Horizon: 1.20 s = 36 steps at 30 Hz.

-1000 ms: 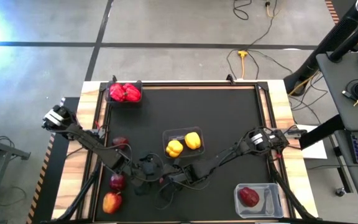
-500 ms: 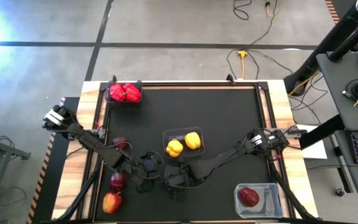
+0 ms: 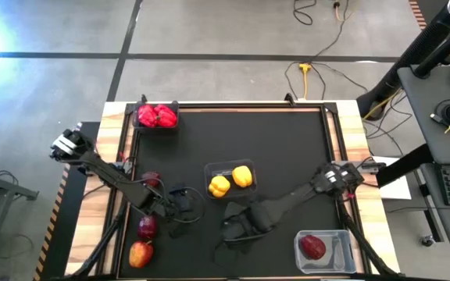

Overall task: Sort produce into baskets
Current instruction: Put the red apple into the transparent bin

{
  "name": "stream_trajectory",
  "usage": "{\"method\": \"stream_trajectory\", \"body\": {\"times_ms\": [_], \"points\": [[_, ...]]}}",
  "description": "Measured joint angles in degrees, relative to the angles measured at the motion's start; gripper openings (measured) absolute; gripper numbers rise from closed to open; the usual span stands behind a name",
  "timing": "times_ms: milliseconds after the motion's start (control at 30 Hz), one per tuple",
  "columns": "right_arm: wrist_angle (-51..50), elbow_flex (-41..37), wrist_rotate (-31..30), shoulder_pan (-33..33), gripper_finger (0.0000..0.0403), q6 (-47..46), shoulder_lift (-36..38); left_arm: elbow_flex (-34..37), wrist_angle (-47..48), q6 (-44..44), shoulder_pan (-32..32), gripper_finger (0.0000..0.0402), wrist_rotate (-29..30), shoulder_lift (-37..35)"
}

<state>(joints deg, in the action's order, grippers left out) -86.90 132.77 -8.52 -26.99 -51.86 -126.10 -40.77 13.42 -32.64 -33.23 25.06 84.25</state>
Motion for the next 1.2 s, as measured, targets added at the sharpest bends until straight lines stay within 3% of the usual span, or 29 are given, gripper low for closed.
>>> {"method": "stream_trajectory", "body": {"times_ms": [300, 533, 767, 967, 1200], "points": [[-3.0, -5.2, 5.8, -9.5, 0.0337, -21.5, 9.4, 0.1, 6.7, 0.4, 0.0, 0.0341, 3.5, -4.5], [-3.1, -20.6, 13.8, -24.1, 0.0337, -45.8, 18.3, 0.1, 6.1, 0.4, 0.0, 0.0341, 7.3, -6.0], [-1.1, -34.2, 13.5, -32.9, 0.0342, -67.3, 22.5, 0.1, 5.9, 0.6, 0.0, 0.0341, 7.5, -6.0], [-1.1, -41.8, 15.7, -33.7, 0.0355, -72.2, 22.5, -0.1, 6.4, 0.0, 0.0, 0.0341, 7.5, -6.3], [-1.7, -45.5, 20.2, -32.3, 0.0396, -70.7, 23.2, -4.2, 15.0, -0.1, 0.0, 0.0341, 7.5, -7.5]]}}
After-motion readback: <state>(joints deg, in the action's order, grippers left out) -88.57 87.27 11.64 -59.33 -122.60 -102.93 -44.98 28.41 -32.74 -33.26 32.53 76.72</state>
